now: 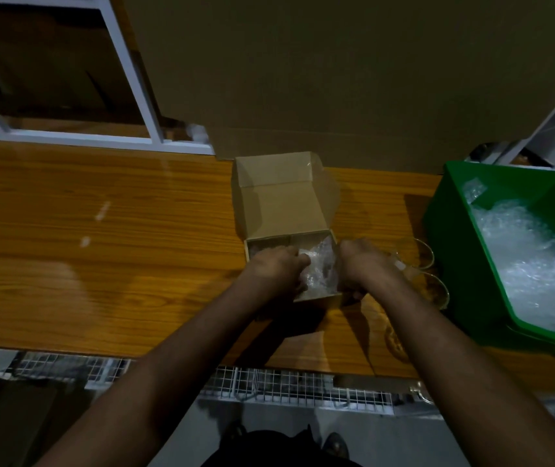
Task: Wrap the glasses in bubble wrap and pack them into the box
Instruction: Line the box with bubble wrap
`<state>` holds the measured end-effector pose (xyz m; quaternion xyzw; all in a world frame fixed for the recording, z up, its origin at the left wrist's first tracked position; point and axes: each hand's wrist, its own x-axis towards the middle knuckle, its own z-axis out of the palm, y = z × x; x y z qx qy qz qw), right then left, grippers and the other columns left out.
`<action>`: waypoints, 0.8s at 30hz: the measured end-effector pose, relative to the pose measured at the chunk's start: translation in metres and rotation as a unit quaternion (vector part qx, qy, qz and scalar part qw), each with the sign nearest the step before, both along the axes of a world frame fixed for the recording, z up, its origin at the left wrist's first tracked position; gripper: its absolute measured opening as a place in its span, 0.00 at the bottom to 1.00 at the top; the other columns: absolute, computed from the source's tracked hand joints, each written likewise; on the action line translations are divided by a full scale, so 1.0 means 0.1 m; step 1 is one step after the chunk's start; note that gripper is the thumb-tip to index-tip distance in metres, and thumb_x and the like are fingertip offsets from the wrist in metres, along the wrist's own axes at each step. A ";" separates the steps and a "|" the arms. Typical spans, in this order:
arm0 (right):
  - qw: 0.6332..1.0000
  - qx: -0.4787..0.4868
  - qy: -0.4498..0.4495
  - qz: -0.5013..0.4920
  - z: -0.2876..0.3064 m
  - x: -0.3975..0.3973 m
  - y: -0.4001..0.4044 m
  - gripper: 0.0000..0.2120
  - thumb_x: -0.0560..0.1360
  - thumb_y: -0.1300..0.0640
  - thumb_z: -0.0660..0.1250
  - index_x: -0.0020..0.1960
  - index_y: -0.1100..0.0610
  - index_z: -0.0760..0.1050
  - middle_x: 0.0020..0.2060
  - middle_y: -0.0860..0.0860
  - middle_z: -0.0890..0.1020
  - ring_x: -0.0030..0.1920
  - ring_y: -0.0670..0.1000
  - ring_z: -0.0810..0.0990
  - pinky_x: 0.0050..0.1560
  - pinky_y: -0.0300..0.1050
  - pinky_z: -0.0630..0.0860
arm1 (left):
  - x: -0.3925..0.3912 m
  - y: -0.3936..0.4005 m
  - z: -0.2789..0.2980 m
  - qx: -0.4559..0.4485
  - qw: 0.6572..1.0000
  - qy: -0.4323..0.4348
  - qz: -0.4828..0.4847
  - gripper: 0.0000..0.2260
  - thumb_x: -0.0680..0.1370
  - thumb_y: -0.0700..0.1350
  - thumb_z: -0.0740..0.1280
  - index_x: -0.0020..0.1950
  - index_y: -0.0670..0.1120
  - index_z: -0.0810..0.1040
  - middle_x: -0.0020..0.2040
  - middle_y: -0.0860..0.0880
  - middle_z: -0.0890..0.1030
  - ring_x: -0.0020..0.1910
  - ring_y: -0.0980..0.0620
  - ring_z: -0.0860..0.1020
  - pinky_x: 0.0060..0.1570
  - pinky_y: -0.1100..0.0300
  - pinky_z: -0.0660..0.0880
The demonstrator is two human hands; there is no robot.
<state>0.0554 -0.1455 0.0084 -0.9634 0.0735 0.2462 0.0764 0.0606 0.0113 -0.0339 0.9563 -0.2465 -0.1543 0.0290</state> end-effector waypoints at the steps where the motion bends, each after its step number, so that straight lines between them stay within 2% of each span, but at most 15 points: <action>1: 0.999 -0.021 -0.020 0.020 -0.07 -0.01 0.00 0.15 0.71 0.64 0.76 0.55 0.60 0.76 0.48 0.55 0.79 0.46 0.53 0.83 0.40 0.46 0.82 | 0.01 -0.01 -0.02 -0.037 0.999 0.020 -0.014 0.21 0.80 0.54 0.66 0.72 0.54 0.70 0.66 0.46 0.74 0.63 0.46 0.74 0.59 0.49 0.74; 2: 0.998 -0.032 -0.039 0.033 -0.12 0.00 0.00 0.15 0.72 0.62 0.75 0.56 0.59 0.75 0.50 0.56 0.79 0.49 0.54 0.81 0.41 0.46 0.79 | 0.03 -0.02 -0.04 -0.062 0.997 0.046 -0.025 0.22 0.80 0.53 0.67 0.73 0.55 0.69 0.68 0.47 0.73 0.65 0.46 0.73 0.62 0.47 0.73; 4: 0.998 -0.021 -0.053 0.030 -0.16 -0.01 -0.01 0.15 0.73 0.60 0.75 0.56 0.58 0.74 0.52 0.56 0.79 0.46 0.54 0.77 0.38 0.46 0.74 | 0.05 -0.01 -0.10 -0.069 0.993 0.089 -0.033 0.23 0.80 0.53 0.66 0.75 0.57 0.68 0.71 0.46 0.70 0.69 0.46 0.69 0.67 0.46 0.70; 6: 1.000 0.008 -0.013 0.003 -0.09 -0.02 -0.02 0.16 0.73 0.58 0.75 0.57 0.58 0.73 0.49 0.54 0.78 0.42 0.52 0.79 0.33 0.46 0.77 | 0.06 0.00 -0.14 -0.048 0.994 0.095 -0.032 0.22 0.81 0.53 0.66 0.75 0.57 0.69 0.72 0.46 0.68 0.71 0.45 0.67 0.69 0.46 0.68; 8: 0.996 0.065 0.059 -0.027 0.03 -0.01 -0.06 0.14 0.75 0.59 0.74 0.56 0.60 0.74 0.48 0.55 0.80 0.41 0.53 0.85 0.40 0.47 0.84 | 0.06 -0.01 -0.14 -0.017 0.996 0.081 -0.040 0.19 0.81 0.54 0.65 0.72 0.56 0.71 0.74 0.46 0.65 0.73 0.44 0.64 0.69 0.45 0.67; 9: 0.991 0.097 0.084 -0.045 0.09 -0.01 -0.08 0.12 0.75 0.60 0.73 0.56 0.60 0.75 0.50 0.56 0.80 0.43 0.54 0.86 0.44 0.49 0.85 | 0.07 -0.02 -0.13 -0.002 0.996 0.077 -0.047 0.19 0.81 0.55 0.65 0.72 0.57 0.71 0.75 0.46 0.64 0.74 0.43 0.62 0.69 0.45 0.67; 11: 0.985 0.126 0.093 -0.067 0.12 0.02 -0.10 0.11 0.75 0.63 0.73 0.56 0.61 0.76 0.50 0.57 0.80 0.44 0.55 0.86 0.47 0.51 0.85 | 0.07 -0.03 -0.11 0.020 0.995 0.077 -0.059 0.20 0.81 0.56 0.63 0.73 0.58 0.69 0.76 0.46 0.61 0.74 0.42 0.60 0.69 0.43 0.66; 13: 0.992 0.088 0.062 -0.065 0.05 0.01 -0.07 0.10 0.75 0.63 0.73 0.54 0.61 0.77 0.47 0.56 0.80 0.40 0.53 0.85 0.42 0.47 0.85 | 0.07 -0.03 -0.09 0.036 0.994 0.077 -0.071 0.20 0.82 0.57 0.62 0.75 0.59 0.68 0.77 0.46 0.60 0.75 0.42 0.59 0.70 0.42 0.65; 15: 0.999 0.021 0.002 -0.024 -0.06 -0.02 -0.03 0.10 0.73 0.61 0.74 0.53 0.61 0.77 0.41 0.53 0.78 0.40 0.51 0.82 0.35 0.45 0.80 | 0.07 -0.03 -0.07 0.053 0.992 0.081 -0.079 0.21 0.82 0.57 0.62 0.75 0.60 0.67 0.78 0.46 0.58 0.76 0.42 0.58 0.70 0.42 0.65; 17: 0.999 -0.018 -0.041 0.015 -0.14 -0.03 0.00 0.13 0.72 0.60 0.76 0.53 0.61 0.77 0.39 0.52 0.75 0.43 0.53 0.80 0.38 0.46 0.77 | 0.08 -0.03 -0.06 0.060 0.991 0.088 -0.081 0.22 0.82 0.56 0.62 0.76 0.60 0.65 0.78 0.46 0.59 0.76 0.43 0.59 0.70 0.43 0.66; 20: 0.999 0.001 -0.033 0.000 -0.10 -0.03 -0.05 0.18 0.71 0.54 0.77 0.57 0.59 0.76 0.45 0.53 0.77 0.48 0.54 0.80 0.48 0.50 0.81 | 0.03 0.00 0.05 0.045 0.995 0.063 -0.067 0.25 0.82 0.55 0.61 0.79 0.57 0.60 0.77 0.48 0.65 0.73 0.46 0.65 0.67 0.48 0.68; 22: 0.999 0.024 -0.039 -0.011 0.02 -0.04 -0.13 0.25 0.70 0.47 0.77 0.59 0.56 0.71 0.51 0.53 0.78 0.51 0.55 0.80 0.52 0.54 0.81 | -0.10 0.11 0.12 0.018 0.999 0.010 -0.038 0.23 0.83 0.55 0.59 0.78 0.54 0.63 0.76 0.50 0.68 0.72 0.48 0.67 0.65 0.49 0.66; 24: 0.994 0.033 -0.104 0.014 0.18 -0.09 -0.19 0.25 0.70 0.47 0.77 0.60 0.52 0.70 0.52 0.51 0.78 0.50 0.53 0.80 0.51 0.55 0.81 | -0.30 0.27 0.14 -0.031 0.997 -0.064 -0.001 0.21 0.83 0.57 0.57 0.75 0.53 0.68 0.73 0.51 0.72 0.70 0.50 0.69 0.65 0.52 0.64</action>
